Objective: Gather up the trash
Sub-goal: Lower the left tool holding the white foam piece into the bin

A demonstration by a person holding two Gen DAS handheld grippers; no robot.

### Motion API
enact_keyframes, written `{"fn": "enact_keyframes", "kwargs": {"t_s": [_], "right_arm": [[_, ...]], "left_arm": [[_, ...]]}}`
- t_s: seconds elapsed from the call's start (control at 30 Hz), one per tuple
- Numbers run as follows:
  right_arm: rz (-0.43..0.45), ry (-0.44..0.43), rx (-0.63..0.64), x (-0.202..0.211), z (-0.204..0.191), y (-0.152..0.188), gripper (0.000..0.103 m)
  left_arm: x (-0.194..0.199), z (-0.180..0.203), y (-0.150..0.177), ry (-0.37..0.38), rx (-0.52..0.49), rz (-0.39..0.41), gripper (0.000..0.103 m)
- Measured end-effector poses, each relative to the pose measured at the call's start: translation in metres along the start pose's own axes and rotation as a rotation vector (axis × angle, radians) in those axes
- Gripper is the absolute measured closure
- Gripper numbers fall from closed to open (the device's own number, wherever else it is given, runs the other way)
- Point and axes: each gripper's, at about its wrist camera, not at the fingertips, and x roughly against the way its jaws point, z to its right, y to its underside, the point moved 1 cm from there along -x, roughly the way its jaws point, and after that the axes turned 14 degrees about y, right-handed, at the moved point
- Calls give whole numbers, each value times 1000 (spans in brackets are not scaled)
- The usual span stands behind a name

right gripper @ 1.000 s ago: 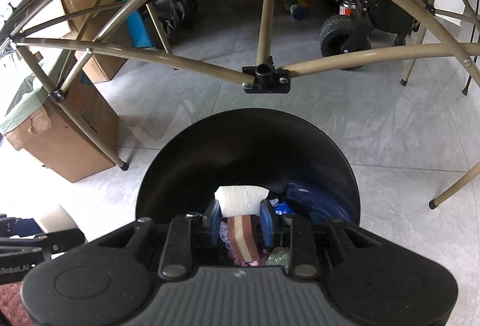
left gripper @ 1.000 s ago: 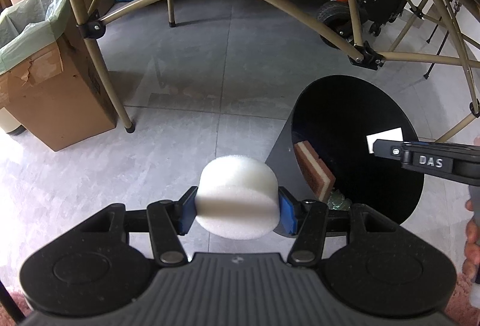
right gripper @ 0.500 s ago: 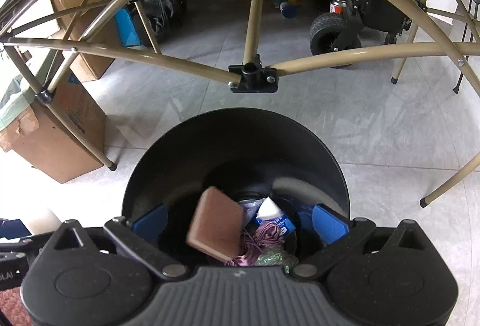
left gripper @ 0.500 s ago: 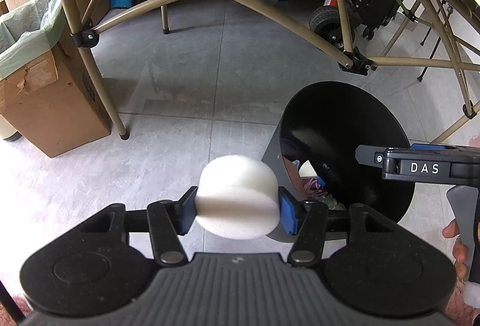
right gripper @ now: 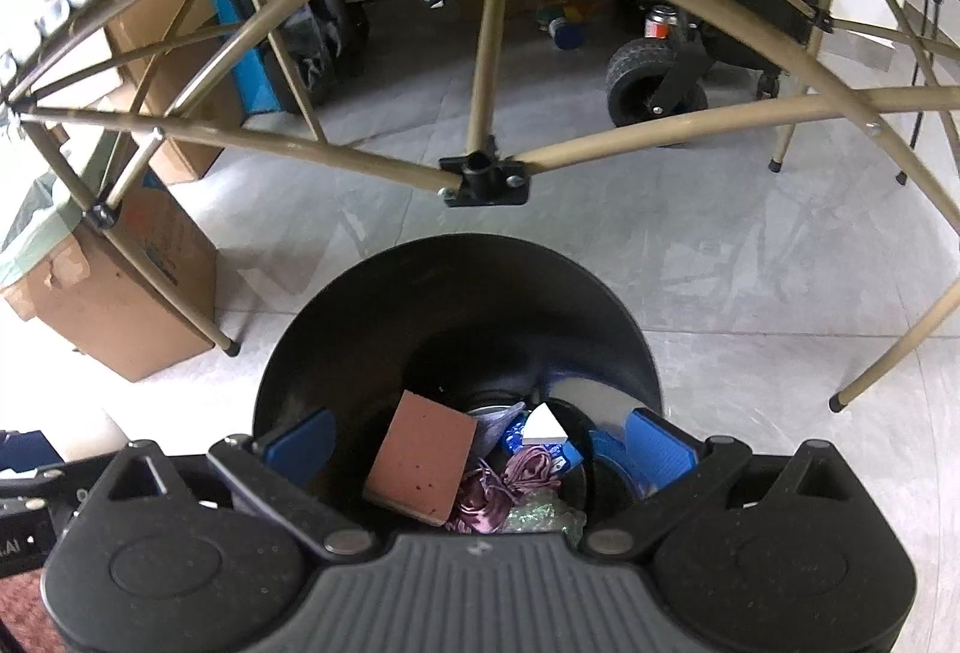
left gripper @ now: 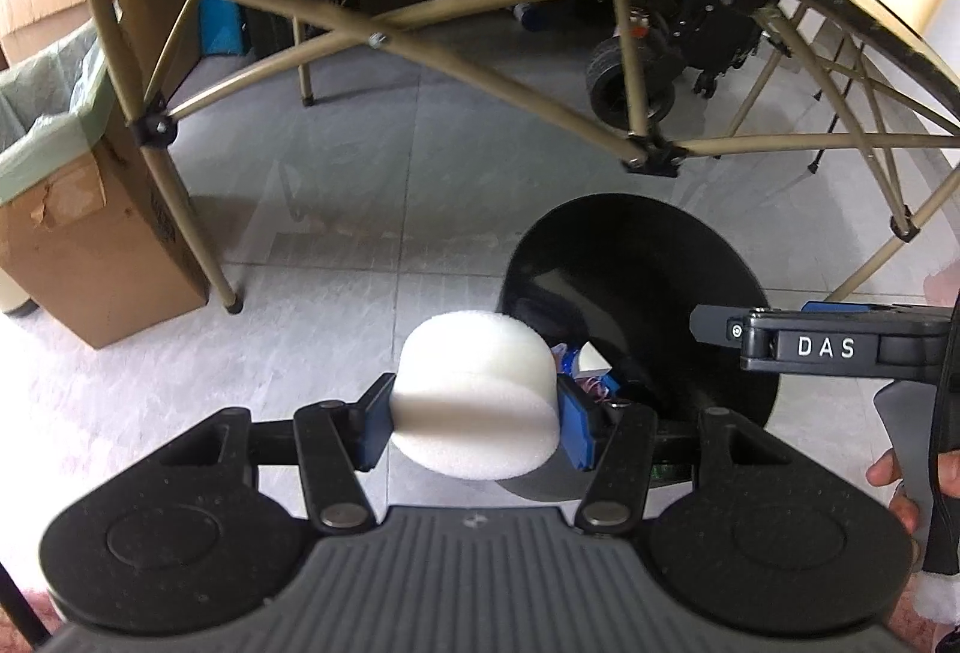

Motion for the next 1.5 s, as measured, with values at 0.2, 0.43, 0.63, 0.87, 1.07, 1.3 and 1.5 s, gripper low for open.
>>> {"fn": "enact_keyframes", "kwargs": {"t_s": [0.2, 0.43, 0.63, 0.87, 1.07, 1.3, 1.5], "right_arm": [[24, 15, -36, 18, 19, -2, 0], [63, 54, -98, 43, 52, -3, 0], [101, 91, -173, 67, 89, -1, 0], [100, 160, -216, 79, 125, 12, 0], [86, 176, -240, 67, 141, 16, 0], [68, 206, -258, 53, 147, 17, 0], [63, 214, -269, 46, 150, 16, 0]], "left_arm": [[6, 28, -7, 10, -57, 14, 48], [-2, 62, -16, 44, -126, 17, 48], [-15, 88, -25, 71, -166, 16, 47], [-41, 112, -28, 86, -203, -10, 47], [-64, 113, -27, 69, -186, -51, 47], [-92, 110, -31, 61, -135, -100, 47], [-116, 114, -29, 45, -98, -156, 47]]}}
